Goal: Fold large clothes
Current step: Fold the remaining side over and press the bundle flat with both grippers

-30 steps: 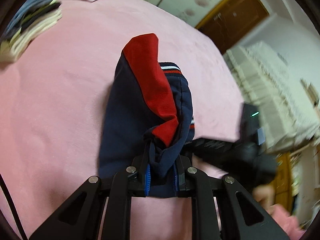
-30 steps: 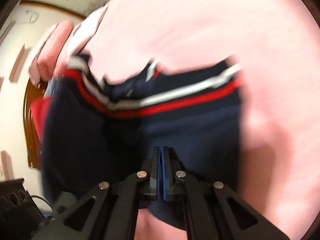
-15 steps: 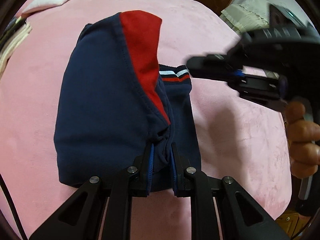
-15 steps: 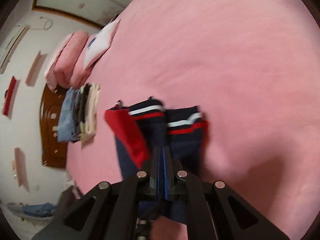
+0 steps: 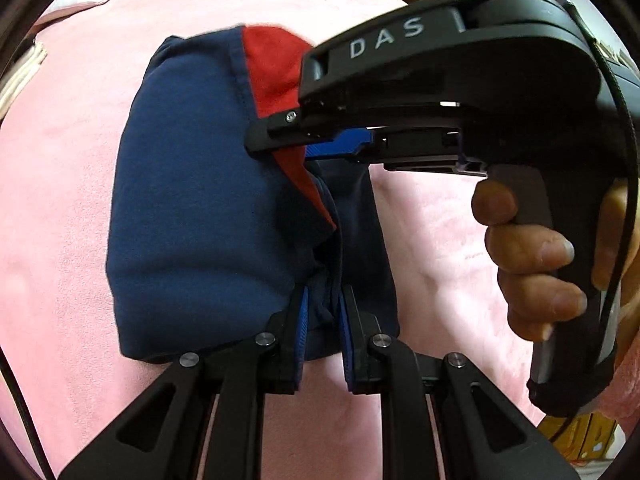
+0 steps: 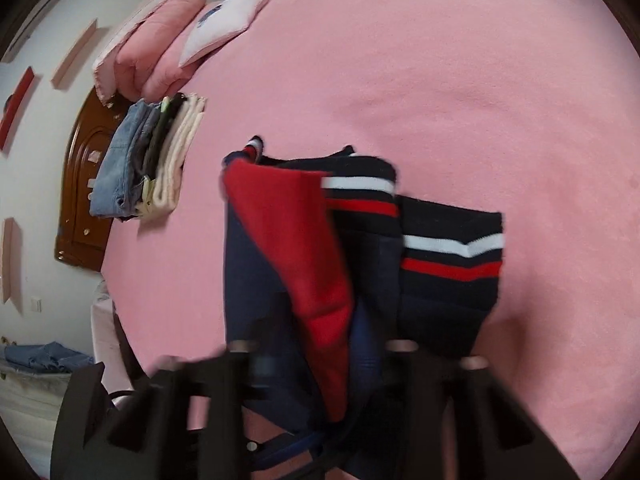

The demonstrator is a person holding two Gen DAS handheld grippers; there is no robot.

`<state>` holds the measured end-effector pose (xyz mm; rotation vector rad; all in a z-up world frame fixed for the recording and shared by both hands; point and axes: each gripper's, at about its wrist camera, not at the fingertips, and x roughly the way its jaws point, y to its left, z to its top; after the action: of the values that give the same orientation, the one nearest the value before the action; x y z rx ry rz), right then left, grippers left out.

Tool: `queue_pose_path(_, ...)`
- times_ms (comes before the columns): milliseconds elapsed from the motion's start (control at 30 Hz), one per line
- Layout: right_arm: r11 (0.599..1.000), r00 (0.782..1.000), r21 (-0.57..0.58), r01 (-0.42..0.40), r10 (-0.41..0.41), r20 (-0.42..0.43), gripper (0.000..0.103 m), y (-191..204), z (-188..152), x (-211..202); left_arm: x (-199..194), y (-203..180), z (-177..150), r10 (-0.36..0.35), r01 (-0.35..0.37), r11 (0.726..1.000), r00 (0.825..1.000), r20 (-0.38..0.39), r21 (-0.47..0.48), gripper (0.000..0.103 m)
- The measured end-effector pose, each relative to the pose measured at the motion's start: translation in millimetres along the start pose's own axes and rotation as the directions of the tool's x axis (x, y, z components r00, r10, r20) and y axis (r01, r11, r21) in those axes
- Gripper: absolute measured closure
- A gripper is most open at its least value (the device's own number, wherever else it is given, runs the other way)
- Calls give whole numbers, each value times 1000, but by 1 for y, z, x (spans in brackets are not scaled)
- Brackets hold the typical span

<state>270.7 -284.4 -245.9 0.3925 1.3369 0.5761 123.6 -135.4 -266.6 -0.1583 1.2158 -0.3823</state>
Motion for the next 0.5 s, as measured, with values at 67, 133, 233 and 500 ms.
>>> queue_pose_path(67, 1000, 1000, -4, -9, 9, 18, 93, 1, -1, -3, -3, -4, 2, 2, -2, 1000, 1000, -14, 3, 90)
queue_pose_path(133, 1000, 999, 11, -6, 6, 37, 94, 0, -5, -10, -9, -2, 1, 1, -1, 1000, 1000, -24, -11, 90)
queue_pose_path(233, 999, 998, 52, -4, 1, 62, 94, -2, -14, -24, -28, 7, -2, 8, -9, 1000, 999, -37, -26, 87)
queue_pose_path(500, 982, 993, 183, 50, -68, 94, 94, -40, -35, -46, -59, 19, 6, 51, -51, 998, 999, -13, -27, 54)
